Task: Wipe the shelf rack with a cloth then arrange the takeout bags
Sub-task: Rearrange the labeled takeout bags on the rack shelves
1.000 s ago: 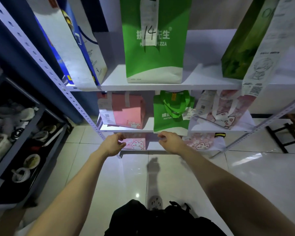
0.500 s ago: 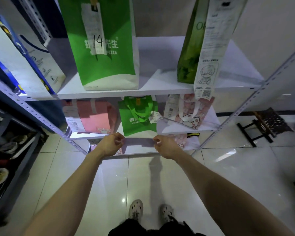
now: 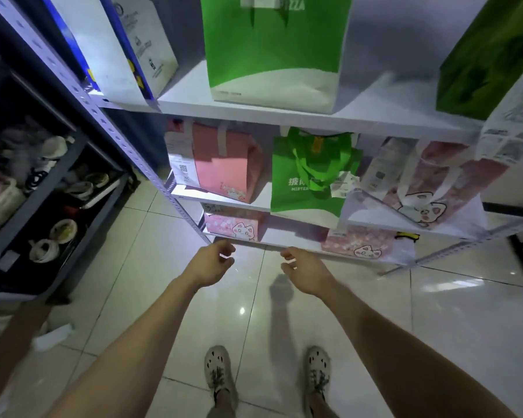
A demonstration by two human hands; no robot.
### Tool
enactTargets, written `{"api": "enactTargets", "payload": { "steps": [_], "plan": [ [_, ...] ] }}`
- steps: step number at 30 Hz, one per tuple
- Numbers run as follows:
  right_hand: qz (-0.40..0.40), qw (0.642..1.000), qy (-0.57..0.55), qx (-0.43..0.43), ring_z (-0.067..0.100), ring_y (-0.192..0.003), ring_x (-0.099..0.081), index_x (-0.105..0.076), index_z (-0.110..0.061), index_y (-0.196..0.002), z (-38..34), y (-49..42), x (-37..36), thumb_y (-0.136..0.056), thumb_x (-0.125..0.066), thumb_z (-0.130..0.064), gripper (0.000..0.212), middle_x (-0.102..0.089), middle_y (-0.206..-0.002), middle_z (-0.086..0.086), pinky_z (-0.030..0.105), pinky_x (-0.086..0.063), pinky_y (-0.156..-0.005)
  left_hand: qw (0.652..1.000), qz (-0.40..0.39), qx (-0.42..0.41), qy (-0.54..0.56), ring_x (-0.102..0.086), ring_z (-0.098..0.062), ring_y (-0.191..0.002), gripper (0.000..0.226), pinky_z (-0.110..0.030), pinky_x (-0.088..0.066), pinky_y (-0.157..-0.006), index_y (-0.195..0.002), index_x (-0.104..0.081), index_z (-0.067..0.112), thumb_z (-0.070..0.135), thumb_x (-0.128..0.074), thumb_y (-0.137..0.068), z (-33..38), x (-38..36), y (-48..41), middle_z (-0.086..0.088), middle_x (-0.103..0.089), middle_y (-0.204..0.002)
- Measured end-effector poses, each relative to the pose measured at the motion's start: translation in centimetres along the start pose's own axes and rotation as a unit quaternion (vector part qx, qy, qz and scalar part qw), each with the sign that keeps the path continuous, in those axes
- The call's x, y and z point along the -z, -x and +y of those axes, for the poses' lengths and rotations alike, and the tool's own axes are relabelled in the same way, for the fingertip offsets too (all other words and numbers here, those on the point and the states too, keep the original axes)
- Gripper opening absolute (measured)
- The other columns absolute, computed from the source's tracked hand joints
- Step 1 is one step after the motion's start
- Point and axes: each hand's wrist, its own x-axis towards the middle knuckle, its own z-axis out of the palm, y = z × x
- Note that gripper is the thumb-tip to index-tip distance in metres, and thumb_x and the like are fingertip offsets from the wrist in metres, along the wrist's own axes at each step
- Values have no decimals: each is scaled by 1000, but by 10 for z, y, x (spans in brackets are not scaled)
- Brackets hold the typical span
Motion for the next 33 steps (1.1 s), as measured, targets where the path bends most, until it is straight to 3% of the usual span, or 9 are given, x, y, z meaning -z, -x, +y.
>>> {"api": "enactTargets", "payload": {
  "steps": [4,9,14,19,21,23,25,28,33],
  "plan": [
    [9,1000,-23,-15,19,-109,-70,-65,-15,-137,-13,-46,-49,-102,-66,-25,37,-69,-135,1,36,-53,-104,998,32,33,51,-73,-18,-99,21,-30,-54,-89,-127,-71,18,19,-68,-106,-62,0,-33,1,-76,-123],
    [21,997,-51,-52,24,-113,-70,-64,-11,-139,-9,-116,-109,-102,-68,-26,40,-69,-135,4,38,-52,-107,993,54,38,95,-74,-17,-98,17,-32,-55,-89,-122,-72,21,24,-68,-106,-130,-23,-89,5,-77,-114],
    [109,985,-91,-94,26,-112,-71,-68,-12,-127,18,-190,-175,-97,-74,-29,35,-73,-123,7,36,-53,-101,985,60,52,155,-75,-15,-102,13,-34,-57,-96,-115,-72,24,28,-71,-103,-192,-67,-157,5,-77,-110],
    [204,954,-135,-173,23,-101,-69,-61,-17,-130,61,-273,-228,-90,-76,-39,48,-72,-101,-5,16,-45,-75,980,102,54,162,-67,-19,-106,47,-32,-52,-97,-138,-60,19,36,-79,-98,-243,-107,-251,4,-66,-121],
    [228,948,-135,-174,24,-111,-70,-56,-15,-137,77,-305,-242,-86,-81,-42,63,-72,-115,-1,20,-47,-85,978,133,44,152,-65,-13,-105,66,-27,-48,-98,-149,-50,15,31,-83,-95,-258,-113,-290,3,-60,-132],
    [246,948,-131,-155,28,-119,-68,-54,-11,-141,87,-334,-248,-86,-84,-44,70,-71,-129,7,28,-50,-96,970,163,40,177,-68,-15,-116,77,-32,-53,-108,-155,-40,12,21,-84,-93,-270,-113,-326,-2,-61,-144],
    [264,945,-148,-121,29,-117,-67,-57,-11,-134,93,-359,-251,-86,-85,-39,62,-74,-123,7,33,-50,-99,965,190,58,170,-67,-23,-121,78,-41,-54,-111,-157,-36,12,21,-80,-94,-276,-112,-354,-5,-66,-142],
    [286,936,-181,-98,25,-106,-69,-66,-17,-125,99,-378,-251,-91,-78,-32,39,-77,-110,0,34,-53,-96,963,204,75,160,-70,-29,-116,47,-45,-57,-105,-140,-55,13,25,-70,-97,-280,-114,-374,-6,-73,-126],
    [284,937,-160,-124,32,-100,-67,-71,-16,-114,99,-355,-254,-96,-63,-16,19,-76,-108,8,30,-43,-74,959,214,48,180,-65,-23,-100,34,-28,-49,-85,-133,-63,19,17,-59,-99,-280,-128,-333,3,-71,-112]
  ]
}}
